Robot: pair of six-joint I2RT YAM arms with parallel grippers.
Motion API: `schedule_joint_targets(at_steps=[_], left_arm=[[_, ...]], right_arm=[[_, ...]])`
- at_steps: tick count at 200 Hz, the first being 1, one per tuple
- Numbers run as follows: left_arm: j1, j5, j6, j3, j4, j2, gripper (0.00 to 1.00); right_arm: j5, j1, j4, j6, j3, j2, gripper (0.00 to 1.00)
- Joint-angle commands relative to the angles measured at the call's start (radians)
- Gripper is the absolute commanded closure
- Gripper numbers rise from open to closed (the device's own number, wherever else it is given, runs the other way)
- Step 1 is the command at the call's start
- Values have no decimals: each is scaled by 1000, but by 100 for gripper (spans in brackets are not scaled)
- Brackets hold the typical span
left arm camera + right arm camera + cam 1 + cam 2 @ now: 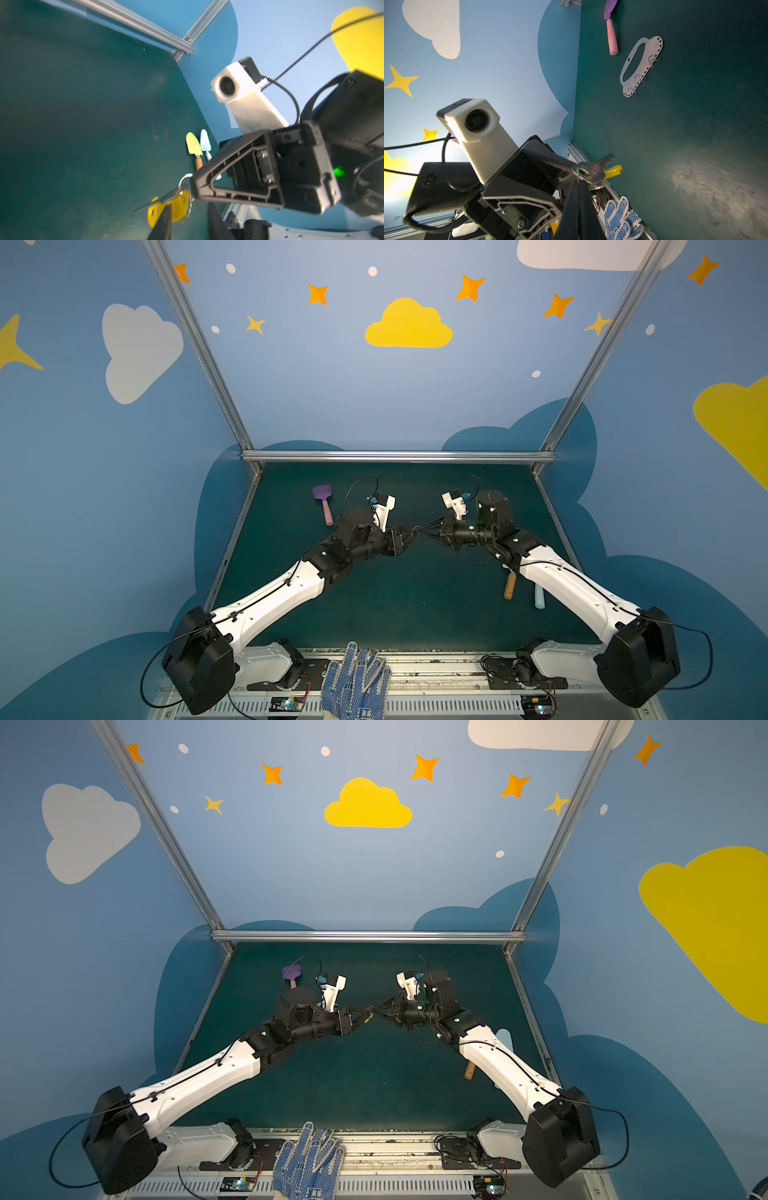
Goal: Put the keys on the keyring
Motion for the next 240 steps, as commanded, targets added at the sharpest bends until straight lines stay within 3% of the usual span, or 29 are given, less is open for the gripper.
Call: schedule_joint_targets(at_steps=[1, 19, 49, 125, 240], left_arm=[[-11, -50, -16, -44, 27, -56, 60], [-30, -94, -5, -59, 13, -63, 53], [-91, -211, 25, -48, -6, -40, 51], [-122, -360, 66, 18, -22, 23, 61], [-122, -314, 110, 55, -27, 29, 81]], right_arm=[[11, -5, 12, 6, -7, -25, 100], [13, -5, 12, 8, -5, -29, 100], [18, -5, 8, 9, -5, -40, 100], [4, 1, 23, 27, -18, -61, 100], [-12, 1, 40, 37, -18, -58, 100]])
